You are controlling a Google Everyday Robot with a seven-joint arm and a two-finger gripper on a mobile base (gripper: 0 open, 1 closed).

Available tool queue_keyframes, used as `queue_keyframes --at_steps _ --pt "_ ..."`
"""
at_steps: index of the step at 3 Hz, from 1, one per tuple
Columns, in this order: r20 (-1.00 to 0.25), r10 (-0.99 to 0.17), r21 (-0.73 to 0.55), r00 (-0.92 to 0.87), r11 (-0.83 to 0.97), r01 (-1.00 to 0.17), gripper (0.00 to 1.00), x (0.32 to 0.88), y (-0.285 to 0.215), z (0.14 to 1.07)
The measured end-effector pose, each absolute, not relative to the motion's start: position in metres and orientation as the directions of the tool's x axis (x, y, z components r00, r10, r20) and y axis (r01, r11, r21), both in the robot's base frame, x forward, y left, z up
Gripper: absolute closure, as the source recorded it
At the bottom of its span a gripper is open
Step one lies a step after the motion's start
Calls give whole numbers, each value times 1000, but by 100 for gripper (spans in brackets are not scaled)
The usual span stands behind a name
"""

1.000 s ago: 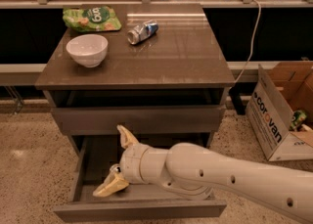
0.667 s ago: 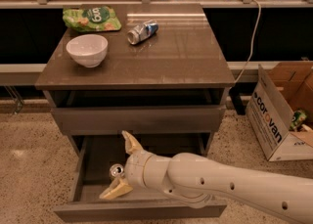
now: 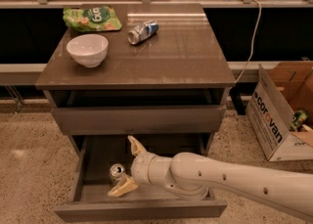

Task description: Pick 7up can from middle drawer and place on counter

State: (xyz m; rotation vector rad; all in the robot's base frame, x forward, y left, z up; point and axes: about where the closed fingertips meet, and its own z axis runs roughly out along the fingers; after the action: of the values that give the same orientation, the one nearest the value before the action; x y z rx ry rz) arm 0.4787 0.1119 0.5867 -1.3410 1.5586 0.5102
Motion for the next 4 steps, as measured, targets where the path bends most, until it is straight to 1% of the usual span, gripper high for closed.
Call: queue_keyframes --at_steps 1,2,4 --pt "-886 -460 -218 52 315 -924 0 489 110 563" --pt "-906 -423 -131 -22 328 -936 0 501 117 522" --pt "-896 -435 -55 -93 317 -947 0 514 134 482"
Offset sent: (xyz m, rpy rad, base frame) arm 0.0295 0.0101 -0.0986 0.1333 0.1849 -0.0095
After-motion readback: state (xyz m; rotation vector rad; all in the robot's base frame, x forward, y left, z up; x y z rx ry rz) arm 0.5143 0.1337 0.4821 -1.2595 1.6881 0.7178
